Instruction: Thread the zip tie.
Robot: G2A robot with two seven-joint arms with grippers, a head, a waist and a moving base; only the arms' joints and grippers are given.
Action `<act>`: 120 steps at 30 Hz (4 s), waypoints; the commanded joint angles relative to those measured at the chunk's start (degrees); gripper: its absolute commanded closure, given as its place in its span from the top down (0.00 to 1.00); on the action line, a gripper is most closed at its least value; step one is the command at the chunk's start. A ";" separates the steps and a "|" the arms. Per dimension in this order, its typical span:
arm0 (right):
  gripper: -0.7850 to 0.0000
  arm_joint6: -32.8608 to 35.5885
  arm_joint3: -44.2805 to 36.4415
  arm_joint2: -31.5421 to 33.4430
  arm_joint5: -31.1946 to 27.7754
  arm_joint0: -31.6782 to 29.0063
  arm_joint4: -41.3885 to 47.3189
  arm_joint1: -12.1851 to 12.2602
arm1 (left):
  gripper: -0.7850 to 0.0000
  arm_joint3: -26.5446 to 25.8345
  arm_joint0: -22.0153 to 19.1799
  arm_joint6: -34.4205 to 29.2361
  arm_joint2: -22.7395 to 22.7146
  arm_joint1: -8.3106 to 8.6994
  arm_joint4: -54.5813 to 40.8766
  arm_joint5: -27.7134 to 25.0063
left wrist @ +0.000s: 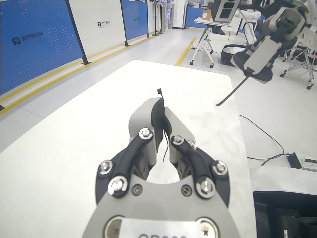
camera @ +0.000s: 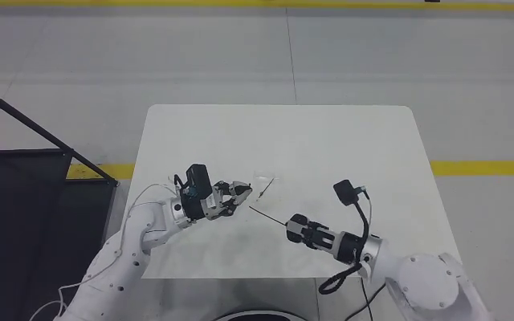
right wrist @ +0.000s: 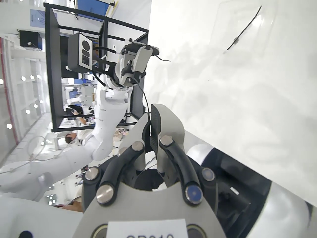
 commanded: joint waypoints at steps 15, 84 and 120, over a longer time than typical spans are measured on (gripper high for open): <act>0.00 0.14 1.28 -0.64 2.34 1.24 5.56 -0.30 | 0.00 0.56 -0.02 1.68 0.20 -0.05 1.39 0.74; 0.00 -19.02 6.05 -2.71 20.35 9.54 32.82 -1.93 | 0.00 -0.61 1.33 6.20 0.66 0.08 6.24 3.22; 0.00 -21.22 7.04 -2.53 16.15 8.88 37.94 -2.09 | 0.00 -0.61 1.33 6.20 0.66 0.08 6.24 3.22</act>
